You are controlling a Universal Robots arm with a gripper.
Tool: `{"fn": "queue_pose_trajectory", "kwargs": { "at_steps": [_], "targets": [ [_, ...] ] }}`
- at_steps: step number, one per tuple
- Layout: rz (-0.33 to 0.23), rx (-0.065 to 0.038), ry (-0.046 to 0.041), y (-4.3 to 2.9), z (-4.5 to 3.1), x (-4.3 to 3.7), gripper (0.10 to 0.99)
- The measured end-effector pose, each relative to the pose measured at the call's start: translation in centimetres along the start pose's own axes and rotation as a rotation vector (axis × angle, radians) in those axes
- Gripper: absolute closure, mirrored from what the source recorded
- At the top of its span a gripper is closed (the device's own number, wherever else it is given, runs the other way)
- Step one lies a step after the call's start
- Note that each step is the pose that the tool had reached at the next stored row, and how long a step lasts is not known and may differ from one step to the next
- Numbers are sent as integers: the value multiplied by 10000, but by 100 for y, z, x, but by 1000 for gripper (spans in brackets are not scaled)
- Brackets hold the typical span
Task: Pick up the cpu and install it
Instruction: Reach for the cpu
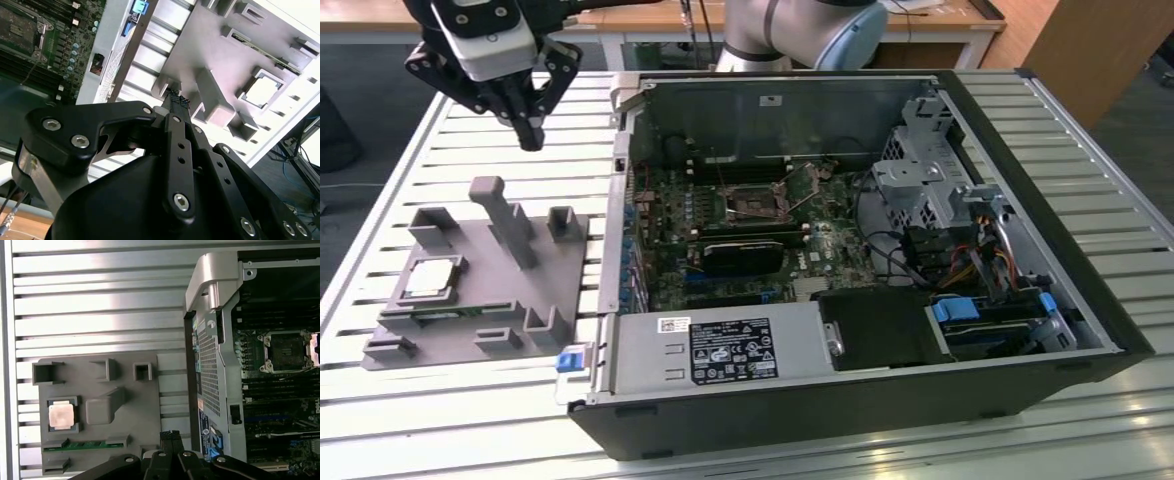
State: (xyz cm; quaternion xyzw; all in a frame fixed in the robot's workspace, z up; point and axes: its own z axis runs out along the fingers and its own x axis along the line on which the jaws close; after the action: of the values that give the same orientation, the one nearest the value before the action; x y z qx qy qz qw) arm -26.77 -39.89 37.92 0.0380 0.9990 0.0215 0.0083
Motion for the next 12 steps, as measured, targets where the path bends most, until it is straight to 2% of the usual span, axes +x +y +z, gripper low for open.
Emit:
{"fn": "queue_pose_trajectory", "kwargs": {
  "at_steps": [12],
  "targets": [
    [0,1,15,-8,9,99,980]
  ]
}}
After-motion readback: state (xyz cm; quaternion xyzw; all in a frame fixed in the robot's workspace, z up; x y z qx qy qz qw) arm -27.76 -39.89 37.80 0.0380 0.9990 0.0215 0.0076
